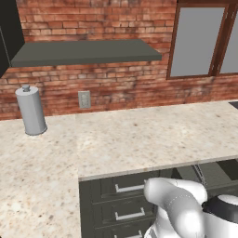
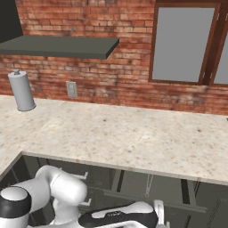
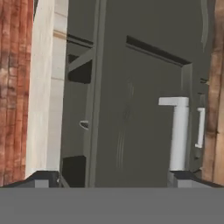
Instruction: Take the tongs from the drawer on the right and place them on the dining counter next to the tray containing the kebab skewer.
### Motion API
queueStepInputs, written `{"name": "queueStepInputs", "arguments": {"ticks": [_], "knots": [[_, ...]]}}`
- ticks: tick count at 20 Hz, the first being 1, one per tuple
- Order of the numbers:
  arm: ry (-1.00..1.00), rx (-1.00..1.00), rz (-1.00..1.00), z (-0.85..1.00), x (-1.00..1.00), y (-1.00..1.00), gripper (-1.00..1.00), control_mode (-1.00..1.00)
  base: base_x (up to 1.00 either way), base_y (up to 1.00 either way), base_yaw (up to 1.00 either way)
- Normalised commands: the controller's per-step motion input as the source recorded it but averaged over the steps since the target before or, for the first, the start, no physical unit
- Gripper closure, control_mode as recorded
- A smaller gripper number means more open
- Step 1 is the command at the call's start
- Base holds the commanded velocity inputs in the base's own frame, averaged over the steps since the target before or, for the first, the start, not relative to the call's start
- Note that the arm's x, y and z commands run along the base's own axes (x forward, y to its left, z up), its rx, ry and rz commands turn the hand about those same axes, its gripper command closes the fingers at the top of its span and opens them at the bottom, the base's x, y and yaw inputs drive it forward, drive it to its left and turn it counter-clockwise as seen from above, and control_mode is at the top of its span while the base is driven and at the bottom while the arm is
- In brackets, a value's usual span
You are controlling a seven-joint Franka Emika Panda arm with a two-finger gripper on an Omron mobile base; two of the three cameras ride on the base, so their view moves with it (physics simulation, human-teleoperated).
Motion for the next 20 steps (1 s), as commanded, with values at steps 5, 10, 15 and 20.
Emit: {"name": "queueStepInputs", "arguments": {"ticks": [5, 10, 15, 20], "knots": [[0.12, -0.03, 0.09, 0.34, 0.06, 0.01, -1.0, -1.0, 0.0, 0.0, 0.0], [0.17, -0.02, 0.08, 0.23, 0.16, 0.12, -1.0, -1.0, 0.0, 0.0, 0.0], [0.16, -0.01, 0.01, 0.02, 0.23, 0.11, -1.0, -1.0, 0.0, 0.0, 0.0], [0.08, 0.0, 0.0, 0.0, 0.28, 0.0, -1.0, -1.0, 0.0, 0.0, 0.0]]}}
